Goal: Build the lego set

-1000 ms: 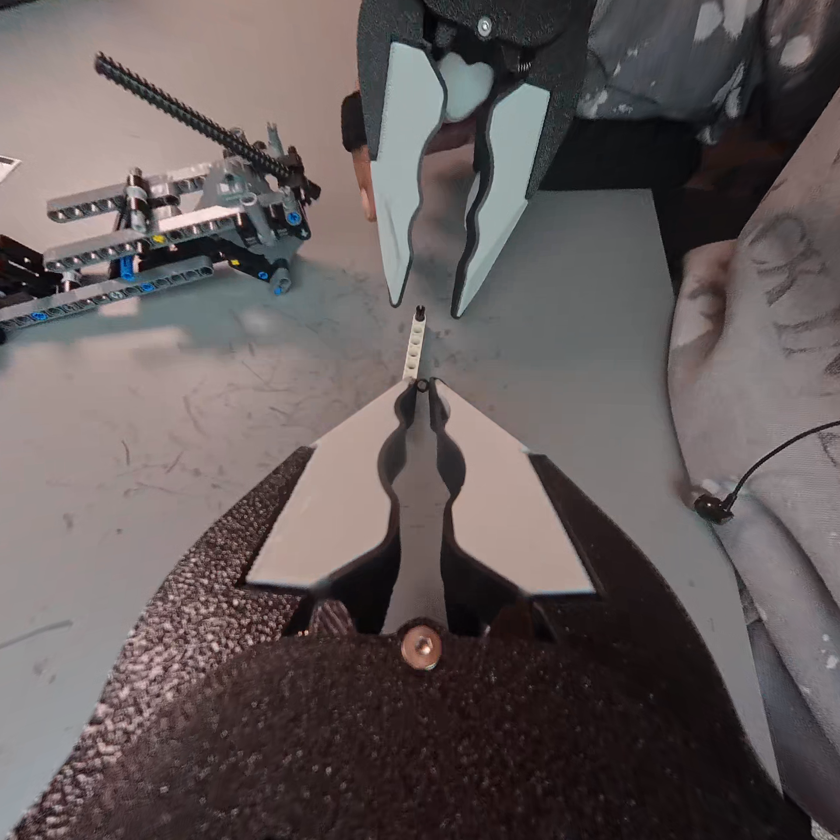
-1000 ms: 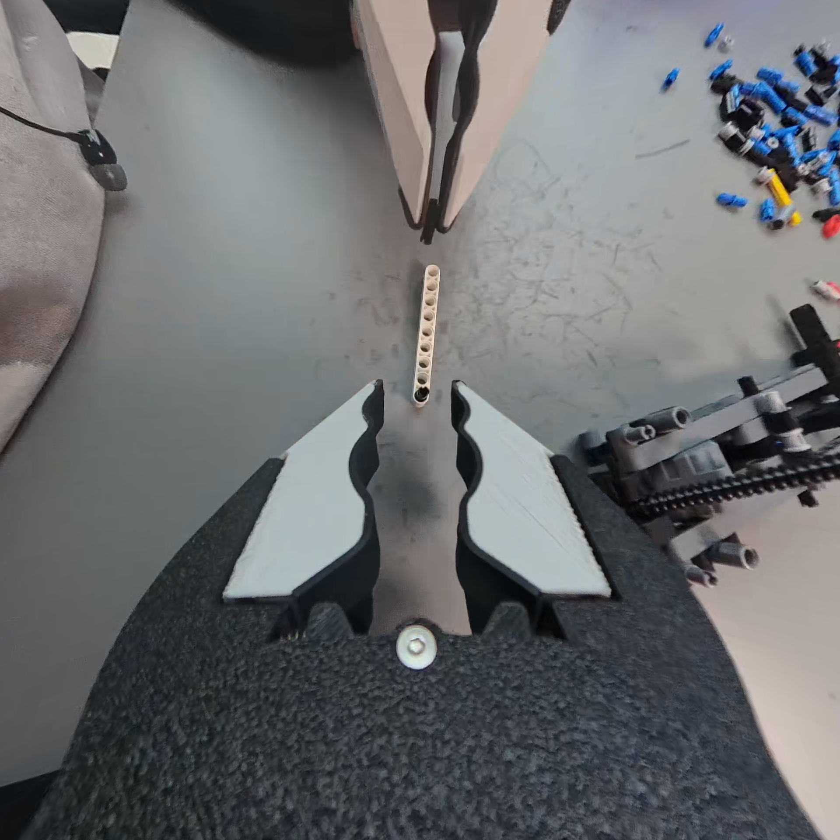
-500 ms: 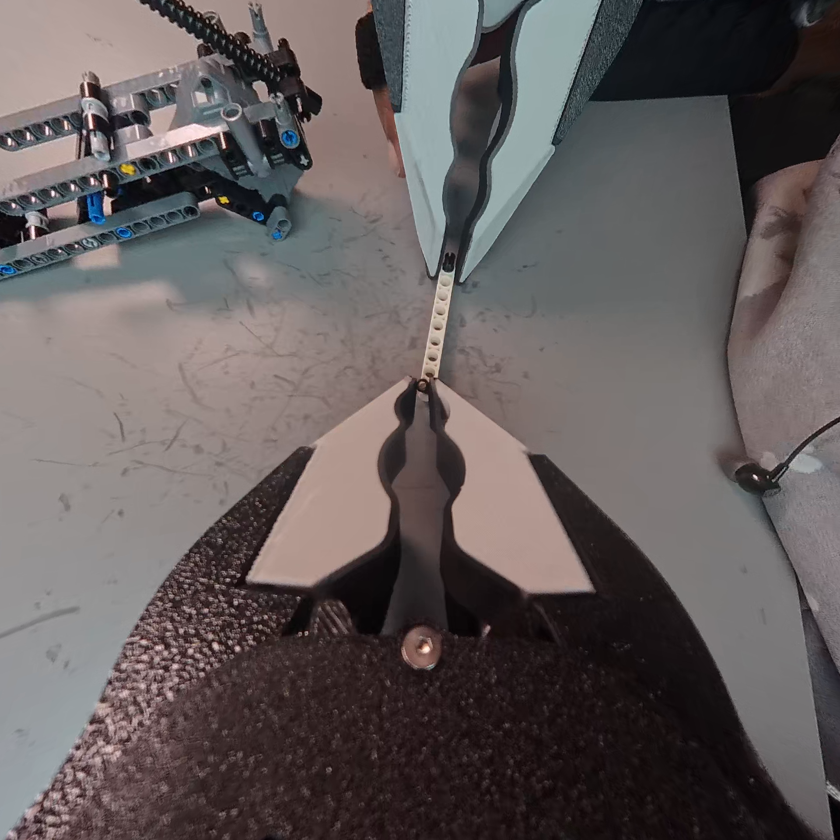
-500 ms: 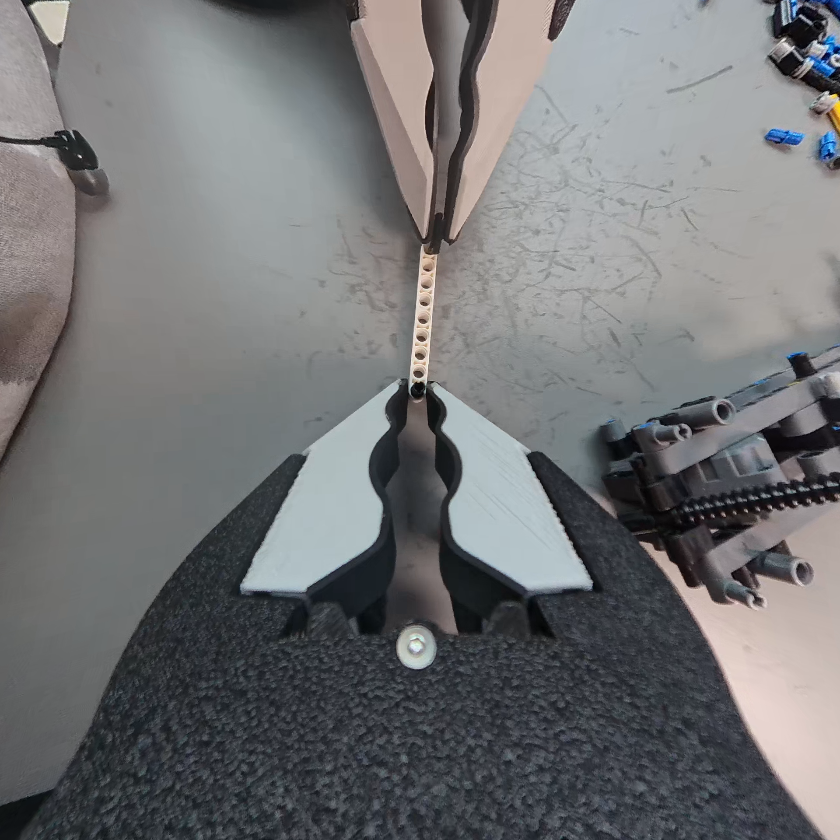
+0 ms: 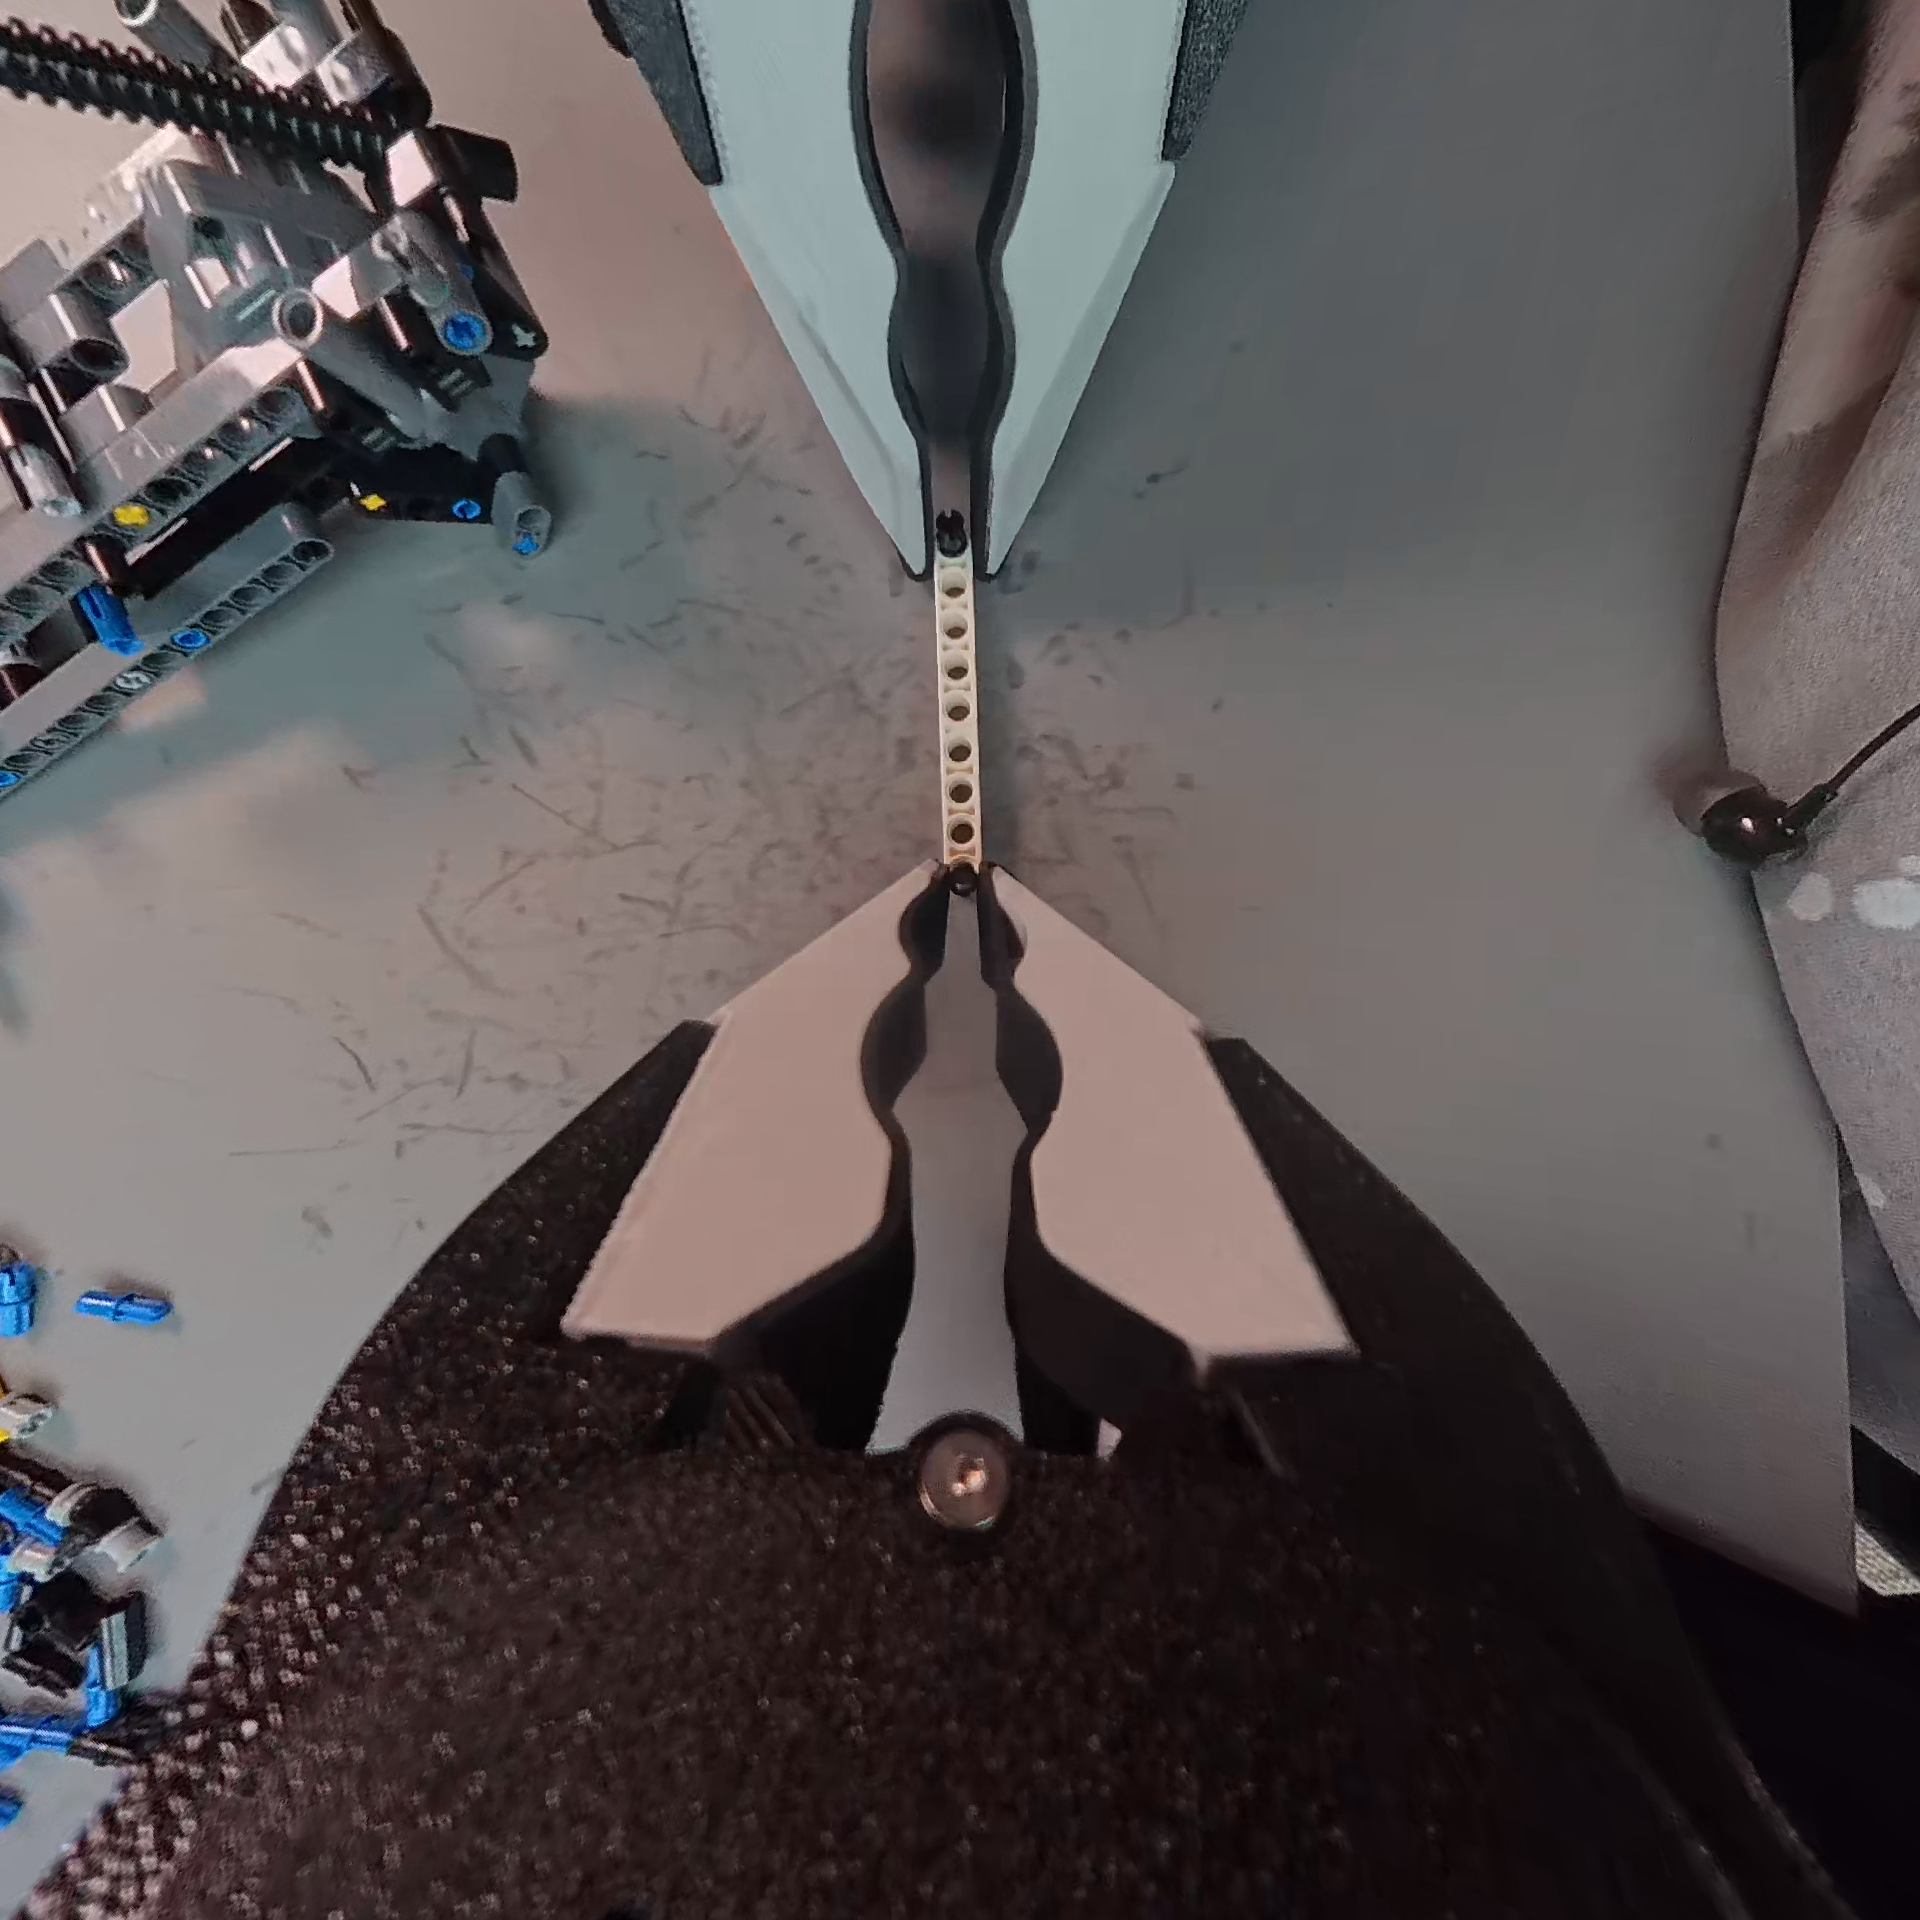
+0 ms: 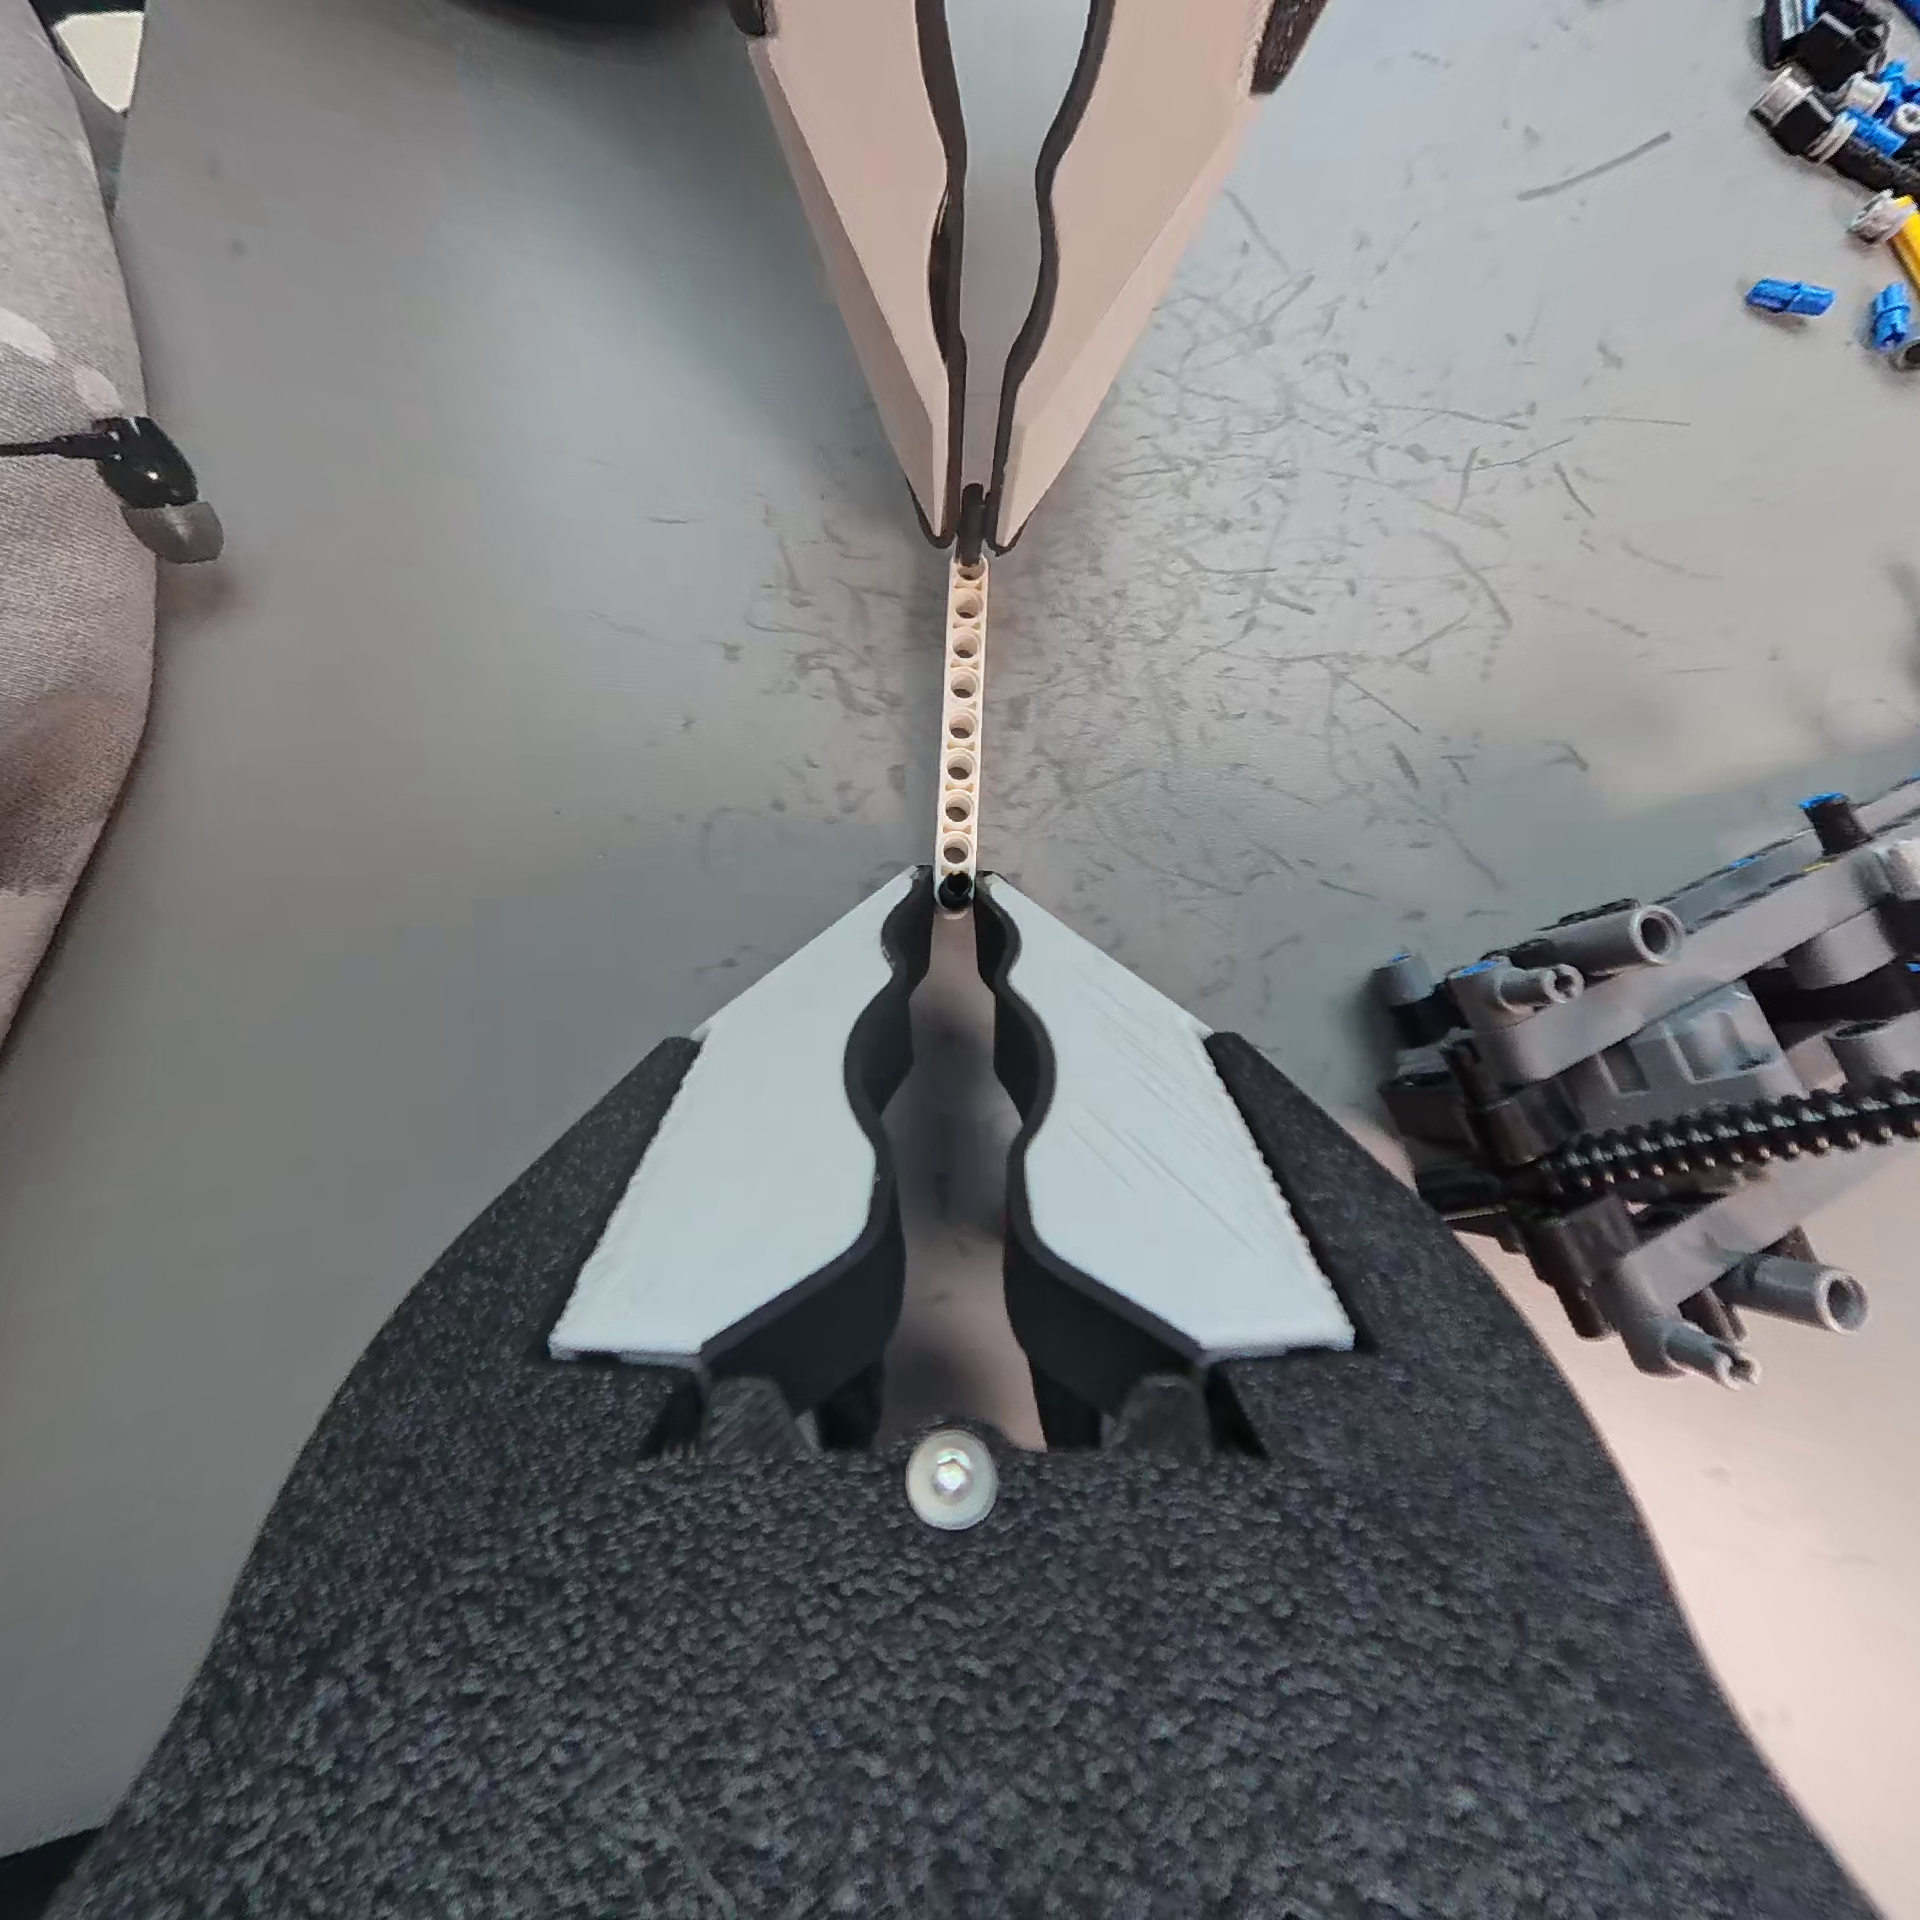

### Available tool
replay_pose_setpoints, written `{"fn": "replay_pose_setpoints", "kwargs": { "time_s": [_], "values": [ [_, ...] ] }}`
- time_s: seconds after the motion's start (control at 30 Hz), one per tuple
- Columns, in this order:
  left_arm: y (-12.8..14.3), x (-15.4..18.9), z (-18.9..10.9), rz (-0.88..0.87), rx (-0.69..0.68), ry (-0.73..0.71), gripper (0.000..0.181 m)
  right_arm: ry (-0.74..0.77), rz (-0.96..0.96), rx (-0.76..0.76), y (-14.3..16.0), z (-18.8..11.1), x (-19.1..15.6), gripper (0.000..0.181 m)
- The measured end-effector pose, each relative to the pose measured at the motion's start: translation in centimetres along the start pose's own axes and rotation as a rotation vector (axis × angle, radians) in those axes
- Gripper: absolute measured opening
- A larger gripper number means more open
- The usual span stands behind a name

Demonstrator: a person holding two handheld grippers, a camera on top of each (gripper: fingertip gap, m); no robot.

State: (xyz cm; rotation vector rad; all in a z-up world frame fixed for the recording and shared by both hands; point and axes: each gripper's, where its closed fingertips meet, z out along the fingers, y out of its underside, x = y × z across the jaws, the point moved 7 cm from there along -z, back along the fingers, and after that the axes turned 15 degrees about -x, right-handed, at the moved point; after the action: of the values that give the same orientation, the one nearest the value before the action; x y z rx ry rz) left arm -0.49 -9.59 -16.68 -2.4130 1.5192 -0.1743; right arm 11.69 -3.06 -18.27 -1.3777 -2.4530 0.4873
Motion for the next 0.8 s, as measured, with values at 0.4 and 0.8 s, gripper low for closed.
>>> {"fn": "replay_pose_setpoints", "kwargs": {
  "time_s": [0.4, 0.8],
  "values": [
    [-0.3, 0.2, 0.1, 0.046, -0.054, -0.016, 0.006, 0.009, -0.003, 0.002, 0.0, 0.0, -0.1, 0.007],
    [-1.2, 0.0, 0.3, 0.042, -0.140, 0.049, 0.005, 0.016, -0.017, 0.010, -0.1, 0.0, -0.2, 0.007]
  ]
}}
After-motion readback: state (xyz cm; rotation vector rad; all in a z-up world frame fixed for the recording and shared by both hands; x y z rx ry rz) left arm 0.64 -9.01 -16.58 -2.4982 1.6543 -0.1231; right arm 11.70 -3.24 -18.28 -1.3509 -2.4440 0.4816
